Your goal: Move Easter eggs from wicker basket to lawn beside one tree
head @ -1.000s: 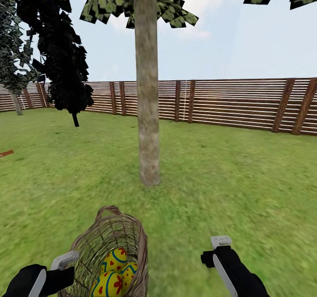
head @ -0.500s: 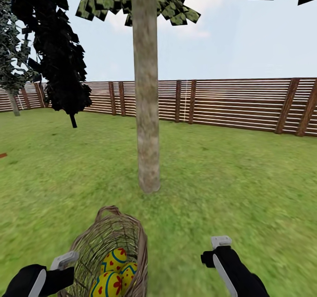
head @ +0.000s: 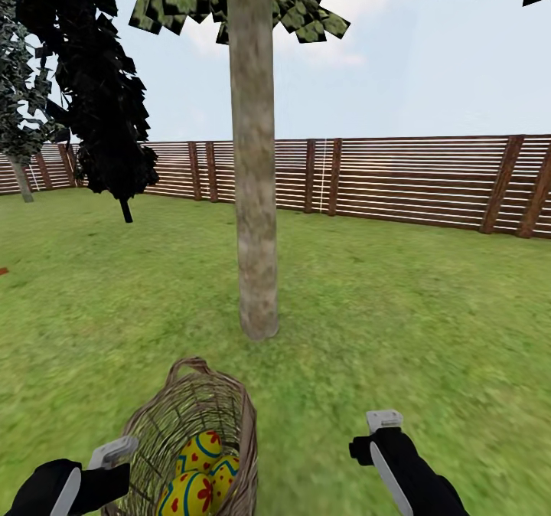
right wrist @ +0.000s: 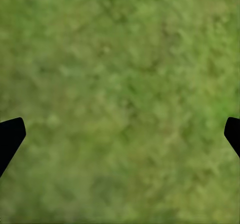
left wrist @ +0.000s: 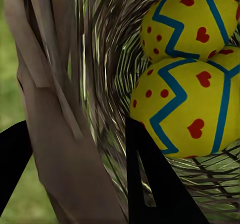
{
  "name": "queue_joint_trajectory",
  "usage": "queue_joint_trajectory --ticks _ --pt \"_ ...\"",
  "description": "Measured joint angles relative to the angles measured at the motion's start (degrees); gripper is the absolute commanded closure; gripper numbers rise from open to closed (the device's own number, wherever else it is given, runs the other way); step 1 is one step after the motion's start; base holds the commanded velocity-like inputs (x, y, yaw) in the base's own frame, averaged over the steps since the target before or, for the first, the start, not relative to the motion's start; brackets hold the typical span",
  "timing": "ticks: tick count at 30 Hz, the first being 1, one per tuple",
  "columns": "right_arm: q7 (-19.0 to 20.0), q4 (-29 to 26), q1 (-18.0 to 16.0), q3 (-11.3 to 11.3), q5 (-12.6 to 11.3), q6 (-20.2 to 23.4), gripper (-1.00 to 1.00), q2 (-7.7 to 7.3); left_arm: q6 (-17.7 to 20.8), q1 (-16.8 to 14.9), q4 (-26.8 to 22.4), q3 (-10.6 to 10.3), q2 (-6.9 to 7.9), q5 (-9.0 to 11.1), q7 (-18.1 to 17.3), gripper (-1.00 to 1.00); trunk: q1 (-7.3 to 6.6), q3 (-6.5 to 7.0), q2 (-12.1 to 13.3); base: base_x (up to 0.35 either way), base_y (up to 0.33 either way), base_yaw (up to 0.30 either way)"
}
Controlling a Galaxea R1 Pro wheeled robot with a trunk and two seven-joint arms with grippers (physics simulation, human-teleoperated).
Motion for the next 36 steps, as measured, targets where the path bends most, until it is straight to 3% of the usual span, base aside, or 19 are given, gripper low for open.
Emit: queue_joint_trajectory --ticks 5,36 --pt "0.0 0.02 0.0 -0.19 -0.04 0.08 -1.0 0.01 0.1 0.01 0.14 0.02 -0.02 0.06 0.01 1.0 -0.02 0.0 0.0 0.095 0.0 0.0" --pt "-0.04 -0.09 0.0 -0.19 -0.12 0.09 -1.0 0.09 0.18 -0.01 0.56 0.09 0.08 0.23 0.0 1.0 0.0 0.01 0.02 0.322 0.0 0.0"
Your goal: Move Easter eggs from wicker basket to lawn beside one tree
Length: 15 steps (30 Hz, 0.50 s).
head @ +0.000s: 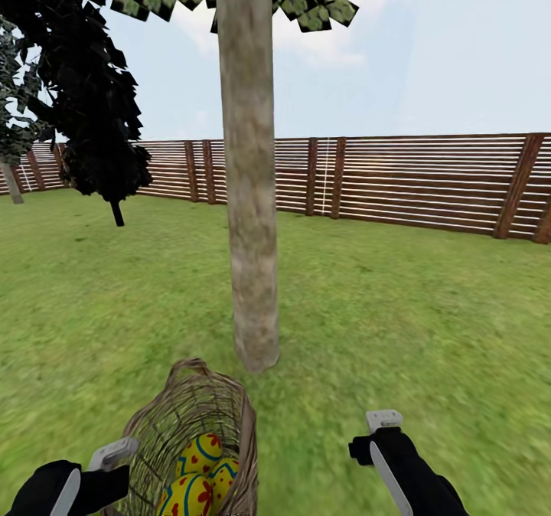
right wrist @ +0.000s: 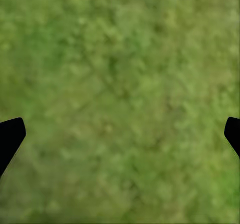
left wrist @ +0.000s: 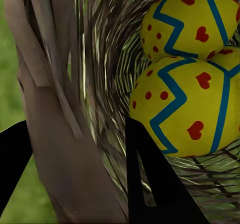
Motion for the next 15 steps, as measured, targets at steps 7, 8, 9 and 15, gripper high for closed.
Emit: queue_joint_trajectory --ticks 7,8,9,15 --pt "0.0 0.02 0.0 0.07 0.02 0.0 -1.0 -0.06 -0.01 0.02 -0.03 -0.01 -0.06 -0.23 0.01 1.0 0.0 -0.01 -0.02 0.001 0.0 0.0" --pt "0.02 0.02 0.0 -0.02 0.01 0.0 -1.0 -0.08 0.0 0.01 -0.03 -0.01 -0.07 -0.19 0.01 1.0 0.0 -0.01 -0.02 0.0 0.0 0.0" --pt "0.02 0.01 0.0 -0.06 -0.04 0.0 -1.0 -0.08 0.0 0.01 -0.03 -0.01 -0.07 -0.18 0.0 1.0 0.0 -0.01 -0.02 0.0 0.0 0.0" --pt "-0.01 0.03 0.0 -0.09 0.05 0.0 -1.0 -0.02 0.0 0.02 -0.07 0.08 -0.03 -0.24 0.01 1.0 0.87 -0.72 -1.61 0.0 0.0 0.0"
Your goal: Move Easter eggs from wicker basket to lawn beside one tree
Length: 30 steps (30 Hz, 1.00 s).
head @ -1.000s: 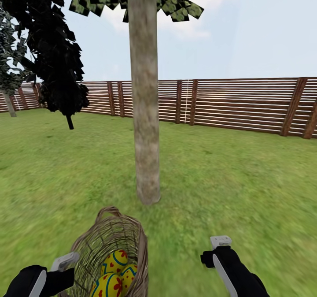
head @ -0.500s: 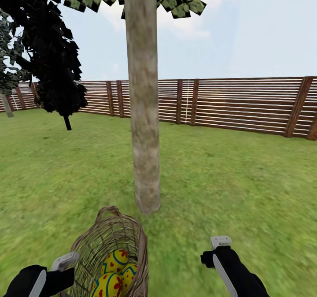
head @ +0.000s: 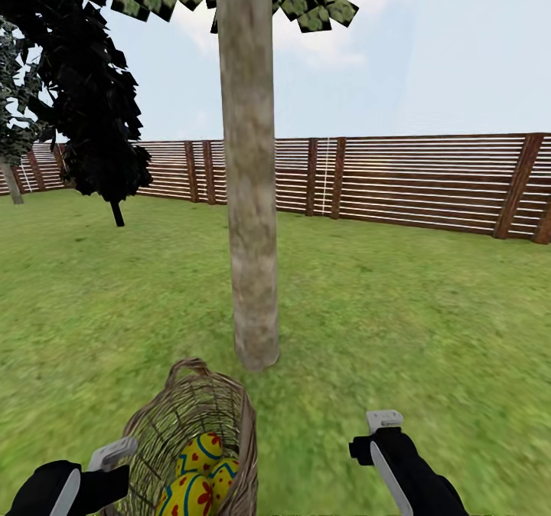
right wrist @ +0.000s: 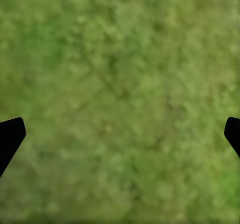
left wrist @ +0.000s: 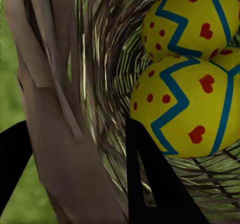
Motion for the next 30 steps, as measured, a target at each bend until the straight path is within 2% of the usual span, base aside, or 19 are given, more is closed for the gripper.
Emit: queue_joint_trajectory --ticks 30 --pt "-0.02 -0.02 0.0 0.18 0.04 0.04 -1.0 0.02 -0.09 0.0 0.29 0.0 -0.14 -0.09 0.26 1.0 6.59 -5.39 -12.03 0.0 0.0 0.0"
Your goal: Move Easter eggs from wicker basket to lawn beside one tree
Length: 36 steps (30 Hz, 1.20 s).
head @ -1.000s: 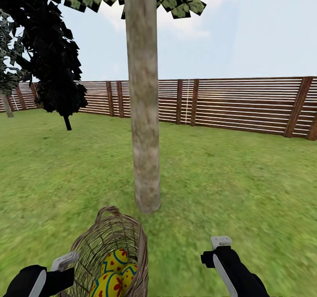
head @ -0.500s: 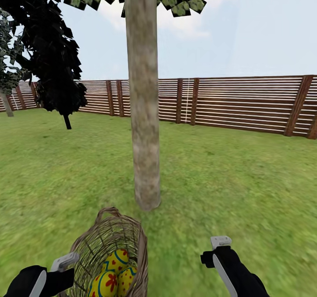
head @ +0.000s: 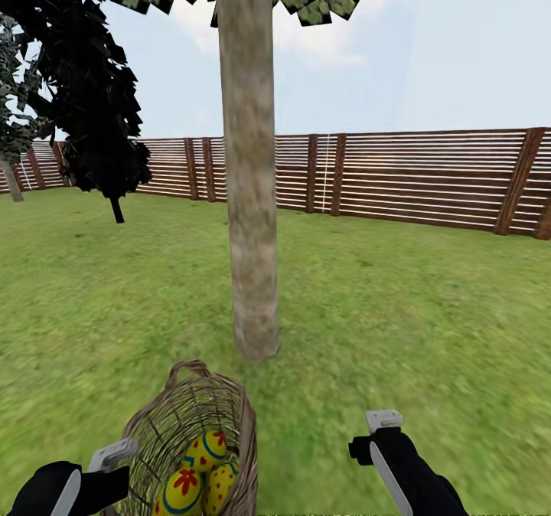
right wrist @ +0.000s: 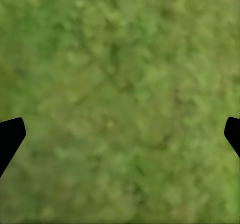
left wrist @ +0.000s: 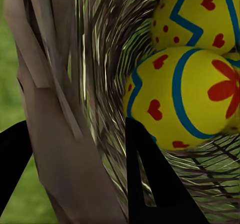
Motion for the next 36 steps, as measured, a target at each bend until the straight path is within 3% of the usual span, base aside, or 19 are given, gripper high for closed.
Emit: queue_joint_trajectory --ticks 36 --pt "-0.01 0.0 0.0 0.09 0.04 0.03 -1.0 0.02 -0.09 0.0 0.01 0.0 -0.09 -0.01 0.0 1.0 7.91 -6.46 -14.44 0.0 0.0 0.0"
